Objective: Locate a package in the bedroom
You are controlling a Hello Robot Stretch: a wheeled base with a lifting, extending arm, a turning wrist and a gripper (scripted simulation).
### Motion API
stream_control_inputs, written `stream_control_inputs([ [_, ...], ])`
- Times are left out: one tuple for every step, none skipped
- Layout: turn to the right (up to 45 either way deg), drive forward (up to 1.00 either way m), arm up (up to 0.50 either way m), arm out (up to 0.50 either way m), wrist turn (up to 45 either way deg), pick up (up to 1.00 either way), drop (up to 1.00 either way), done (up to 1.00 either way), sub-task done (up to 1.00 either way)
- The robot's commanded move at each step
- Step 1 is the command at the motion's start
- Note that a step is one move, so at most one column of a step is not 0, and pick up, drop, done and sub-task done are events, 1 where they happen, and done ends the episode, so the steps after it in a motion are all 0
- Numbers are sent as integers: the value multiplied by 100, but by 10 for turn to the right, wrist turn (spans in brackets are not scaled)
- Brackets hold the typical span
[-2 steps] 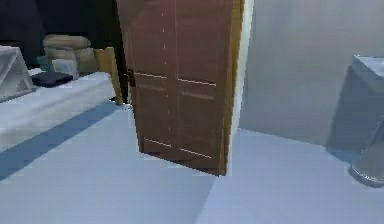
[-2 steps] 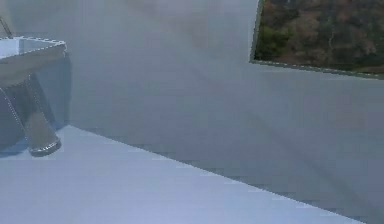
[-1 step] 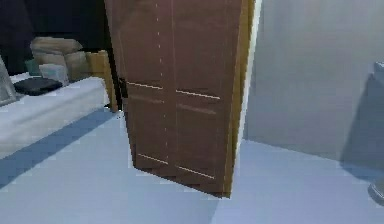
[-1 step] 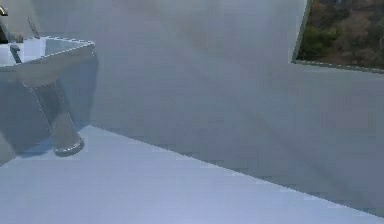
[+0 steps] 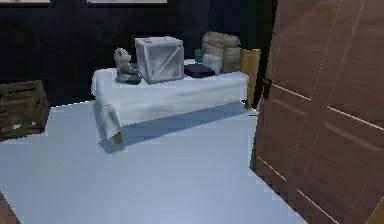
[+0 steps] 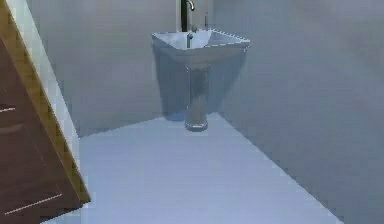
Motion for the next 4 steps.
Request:
stream_control_inputs([
  [0,100,0,0,0,0,0,0,0],
  [-30,0,0,0,0,0,0,0,0],
  [0,65,0,0,0,0,0,0,0],
  [150,0,0,0,0,0,0,0,0],
])
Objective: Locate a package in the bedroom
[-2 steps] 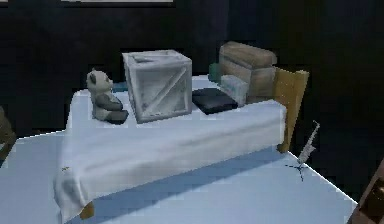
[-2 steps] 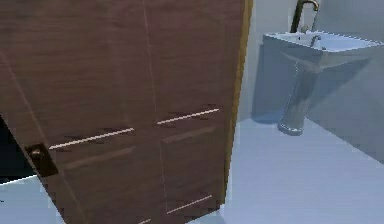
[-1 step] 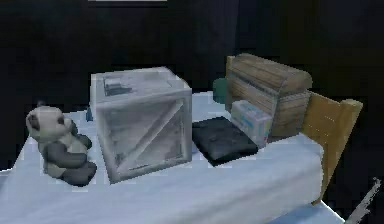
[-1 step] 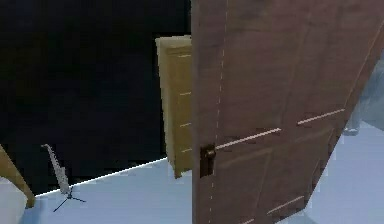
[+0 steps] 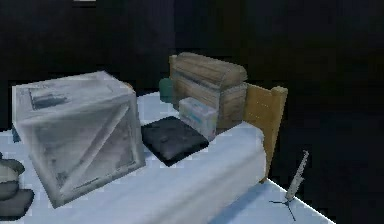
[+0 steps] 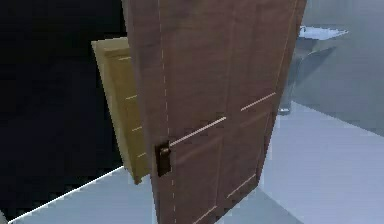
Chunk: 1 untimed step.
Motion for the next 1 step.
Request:
stream_control_inputs([
  [0,0,0,0,0,0,0,100,0],
])
